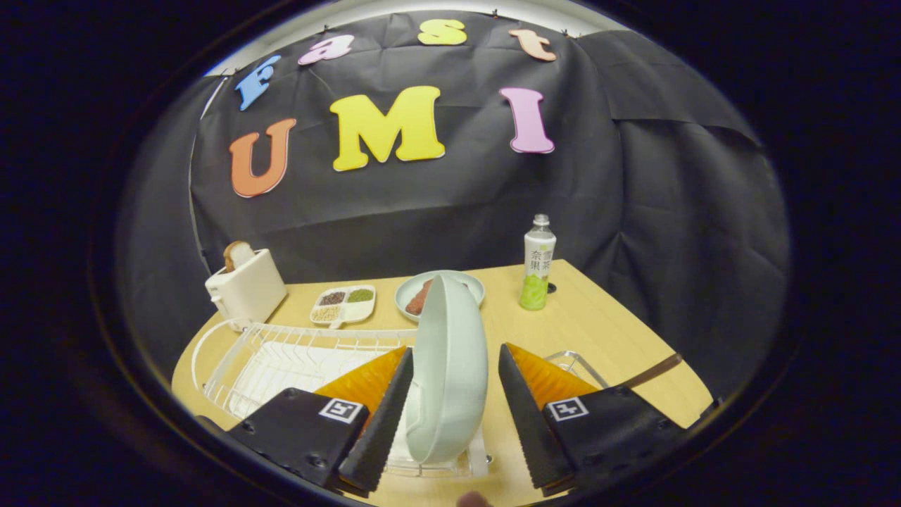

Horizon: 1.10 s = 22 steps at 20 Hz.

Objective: Take the plate from the dish rack, then take the spoon from the basket and place it into the plate.

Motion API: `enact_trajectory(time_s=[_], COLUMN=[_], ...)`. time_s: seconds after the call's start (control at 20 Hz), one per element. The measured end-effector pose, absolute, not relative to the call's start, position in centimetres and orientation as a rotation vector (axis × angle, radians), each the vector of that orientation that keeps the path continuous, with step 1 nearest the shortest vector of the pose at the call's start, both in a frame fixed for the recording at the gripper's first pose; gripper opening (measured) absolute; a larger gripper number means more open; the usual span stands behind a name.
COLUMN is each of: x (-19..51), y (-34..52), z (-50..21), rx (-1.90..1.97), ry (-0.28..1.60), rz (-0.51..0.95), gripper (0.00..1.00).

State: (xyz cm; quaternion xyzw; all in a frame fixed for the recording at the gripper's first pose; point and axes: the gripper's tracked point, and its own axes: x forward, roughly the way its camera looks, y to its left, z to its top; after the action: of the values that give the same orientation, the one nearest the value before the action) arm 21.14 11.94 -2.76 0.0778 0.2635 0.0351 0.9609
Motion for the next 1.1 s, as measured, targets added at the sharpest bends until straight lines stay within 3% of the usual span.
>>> enact_trajectory(time_s=[0.25,0.3,0.55,1.1], x=[21.6,21.5,21.4,22.9], y=[11.6,11.5,10.9,11.5], z=[-2.7,-2.5,-0.7,1.9], rx=[0.186,0.188,0.18,0.04], ry=[0.572,0.577,0.557,0.619], rz=[0.049,0.042,0.007,0.021], gripper=[0.4,0.36,0.31,0.3])
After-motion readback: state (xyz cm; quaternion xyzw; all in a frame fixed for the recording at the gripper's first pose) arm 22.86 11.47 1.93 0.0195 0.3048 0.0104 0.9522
